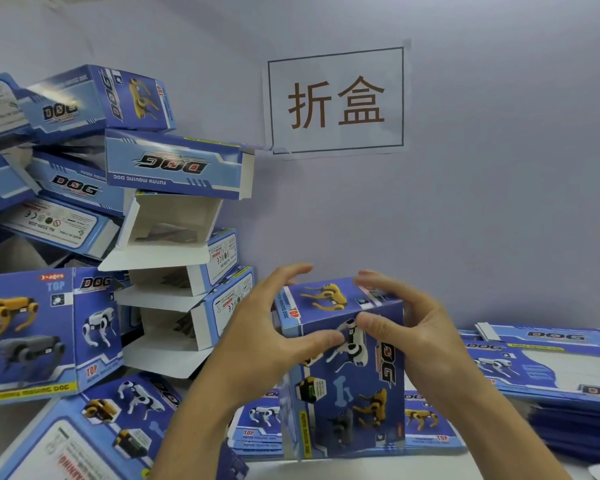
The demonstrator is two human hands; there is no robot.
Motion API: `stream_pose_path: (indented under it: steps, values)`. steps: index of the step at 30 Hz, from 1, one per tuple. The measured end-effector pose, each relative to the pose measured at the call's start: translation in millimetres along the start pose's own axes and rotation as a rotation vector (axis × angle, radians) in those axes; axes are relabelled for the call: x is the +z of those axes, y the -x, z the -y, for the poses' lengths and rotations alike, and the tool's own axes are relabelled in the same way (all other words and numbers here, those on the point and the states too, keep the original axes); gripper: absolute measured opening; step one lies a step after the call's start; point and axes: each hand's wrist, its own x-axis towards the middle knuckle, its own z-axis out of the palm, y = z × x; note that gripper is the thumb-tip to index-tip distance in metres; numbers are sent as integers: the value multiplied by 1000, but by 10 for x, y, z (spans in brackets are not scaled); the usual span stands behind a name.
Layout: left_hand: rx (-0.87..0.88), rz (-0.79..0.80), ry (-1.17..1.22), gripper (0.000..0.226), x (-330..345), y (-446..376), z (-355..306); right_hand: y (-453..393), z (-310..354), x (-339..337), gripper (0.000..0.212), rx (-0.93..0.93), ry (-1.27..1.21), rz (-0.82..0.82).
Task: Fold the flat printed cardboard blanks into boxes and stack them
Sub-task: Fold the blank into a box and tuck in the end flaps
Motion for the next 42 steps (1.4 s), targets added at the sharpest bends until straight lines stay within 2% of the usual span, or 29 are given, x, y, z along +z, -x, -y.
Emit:
stream_pose_path:
  steps: [2, 4, 8, 10, 11, 12, 14, 16, 17, 20, 24, 28, 30, 33, 36, 38, 42]
  values:
    - [18, -67, -13, 69, 12, -8, 4, 10, 30, 54, 56, -60, 82, -42]
    - [16, -147, 6, 64, 53, -27, 27, 21, 63, 88, 55, -139, 204, -149]
    - [-22, -415, 102, 58, 157, -78, 89, 7, 96, 97, 28, -265, 373, -312]
    - [-53, -534, 193, 60, 202, -96, 131, -9, 106, 112, 8, -323, 433, -325]
    - [-77, -582, 241, 60, 223, -102, 161, -8, 110, 120, 12, -307, 446, -302]
    - [-111, -623, 304, 60, 245, -106, 191, -2, 113, 125, 21, -232, 440, -247]
    - [-203, -706, 434, 60, 287, -110, 255, 10, 122, 146, 52, 75, 429, -50]
    - [-274, -791, 535, 46, 322, -115, 283, 18, 110, 186, 76, 397, 480, 132]
    - [-293, -818, 584, 38, 336, -121, 290, 19, 82, 209, 81, 487, 499, 160]
    - [-367, -745, 665, 30, 411, -138, 298, 21, -2, 266, 78, 558, 413, 37]
    - [-512, -470, 607, 40, 559, -133, 273, -9, -52, 170, 68, 582, 115, -170]
    - [-585, -258, 615, 61, 574, -99, 223, -75, -80, 7, 52, 371, -179, -362]
    - [-601, -165, 524, 78, 541, -62, 232, -84, -103, -83, 49, 290, -154, -382]
    - [-506, -256, 401, 95, 452, -37, 263, -61, -129, -238, 70, 287, 59, -266]
    - [-351, -366, 364, 97, 289, -41, 301, -3, -134, -359, 78, 340, 266, -36]
    - [-290, -338, 361, 94, 203, -38, 348, 28, -136, -402, 76, 362, 335, 88]
    - [-328, -261, 526, 87, 246, -1, 401, 26, -226, -328, 83, 396, 260, 251]
